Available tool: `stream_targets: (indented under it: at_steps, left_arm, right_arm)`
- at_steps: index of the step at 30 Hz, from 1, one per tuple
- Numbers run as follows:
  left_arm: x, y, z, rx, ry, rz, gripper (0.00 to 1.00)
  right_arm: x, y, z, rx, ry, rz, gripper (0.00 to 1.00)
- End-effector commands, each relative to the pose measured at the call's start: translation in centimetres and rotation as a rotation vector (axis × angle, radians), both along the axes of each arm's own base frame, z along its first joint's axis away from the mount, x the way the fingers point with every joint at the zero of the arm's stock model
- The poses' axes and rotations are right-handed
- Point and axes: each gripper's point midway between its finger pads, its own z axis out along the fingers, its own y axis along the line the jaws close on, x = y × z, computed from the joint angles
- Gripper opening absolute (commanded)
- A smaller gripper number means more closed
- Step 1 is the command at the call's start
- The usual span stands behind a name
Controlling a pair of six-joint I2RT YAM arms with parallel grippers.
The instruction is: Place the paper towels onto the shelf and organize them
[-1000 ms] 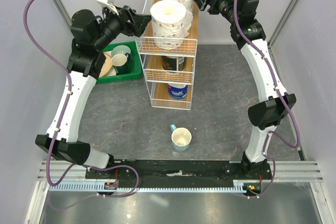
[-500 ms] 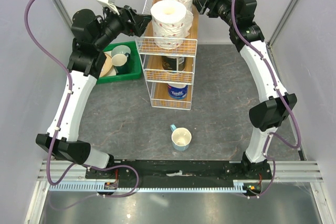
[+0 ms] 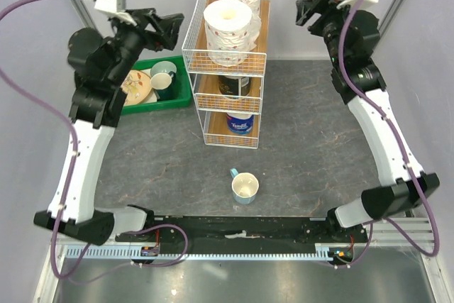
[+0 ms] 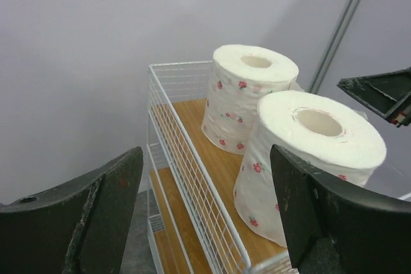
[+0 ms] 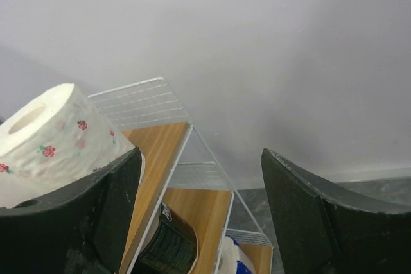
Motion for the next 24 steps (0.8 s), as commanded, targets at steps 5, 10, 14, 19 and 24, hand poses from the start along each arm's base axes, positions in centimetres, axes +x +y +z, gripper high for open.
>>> stream_targets:
  at_steps: [5,10,14,19,24]
  left_arm:
    - [-5.3,5.5,0.1,0.005,-0.028,0.214,0.88]
    - [-6.4,6.8,-5.3,0.034,0.094,0.263,0.88]
    - [-8.2,7.3,-8.7,0.016,0.163,0.267,0.88]
    - [-9.2,7.4,-15.1,0.035,0.289,0.265,0.88]
    - [-10.8,7.0,-21.1,0.049,0.415,0.227,0.88]
  right_arm:
    - [-6.6,-5.2,-0.3,-0.01,0.005,-0.175,0.87]
    - [-11.3,-6.5,-4.4,-0.015,0.082,-0.175,0.9]
    - [-14.0,-6.6,-8.4,0.002,0.164,-0.149,0.93]
    - [-16.8,-7.3,-13.7,0.002,0.264,-0.153,0.98]
    - [-18.9,-7.9,-18.5,-0.027,0.389,-0.162,0.98]
